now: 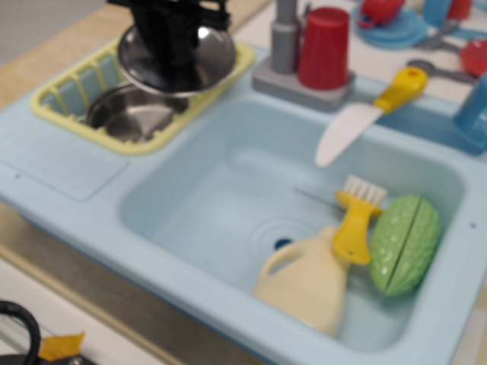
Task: Put lid on pot or pan
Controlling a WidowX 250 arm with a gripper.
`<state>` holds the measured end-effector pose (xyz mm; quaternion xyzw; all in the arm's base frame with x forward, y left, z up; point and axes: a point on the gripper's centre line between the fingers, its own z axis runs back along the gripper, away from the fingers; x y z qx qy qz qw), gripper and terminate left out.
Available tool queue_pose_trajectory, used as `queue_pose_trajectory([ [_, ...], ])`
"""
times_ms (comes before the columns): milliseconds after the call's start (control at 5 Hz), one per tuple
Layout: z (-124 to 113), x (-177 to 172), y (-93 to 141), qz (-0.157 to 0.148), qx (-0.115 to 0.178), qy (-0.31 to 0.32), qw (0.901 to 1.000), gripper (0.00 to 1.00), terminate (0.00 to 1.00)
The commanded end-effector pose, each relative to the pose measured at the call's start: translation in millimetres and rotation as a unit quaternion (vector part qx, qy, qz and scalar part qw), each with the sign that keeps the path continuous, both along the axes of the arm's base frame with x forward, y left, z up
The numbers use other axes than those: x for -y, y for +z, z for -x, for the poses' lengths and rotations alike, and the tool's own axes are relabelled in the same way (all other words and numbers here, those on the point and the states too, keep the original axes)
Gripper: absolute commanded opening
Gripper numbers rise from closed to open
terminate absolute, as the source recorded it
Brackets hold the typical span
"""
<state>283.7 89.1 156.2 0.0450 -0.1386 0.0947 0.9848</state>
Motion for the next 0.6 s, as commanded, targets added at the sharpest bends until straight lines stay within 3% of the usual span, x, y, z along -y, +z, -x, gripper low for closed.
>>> queue_pose_trajectory([
  [0, 1.7, -29.3, -3.8, 0.013, 0.007, 0.021, 0.9997, 0.00, 0.00],
  [200, 8.3, -40.3, -12.6, 0.022, -0.005, 0.031, 0.9993, 0.00, 0.00],
  [400, 10.3, -47.1, -23.7, 0.041, -0.005, 0.034, 0.9986, 1.00, 1.00],
])
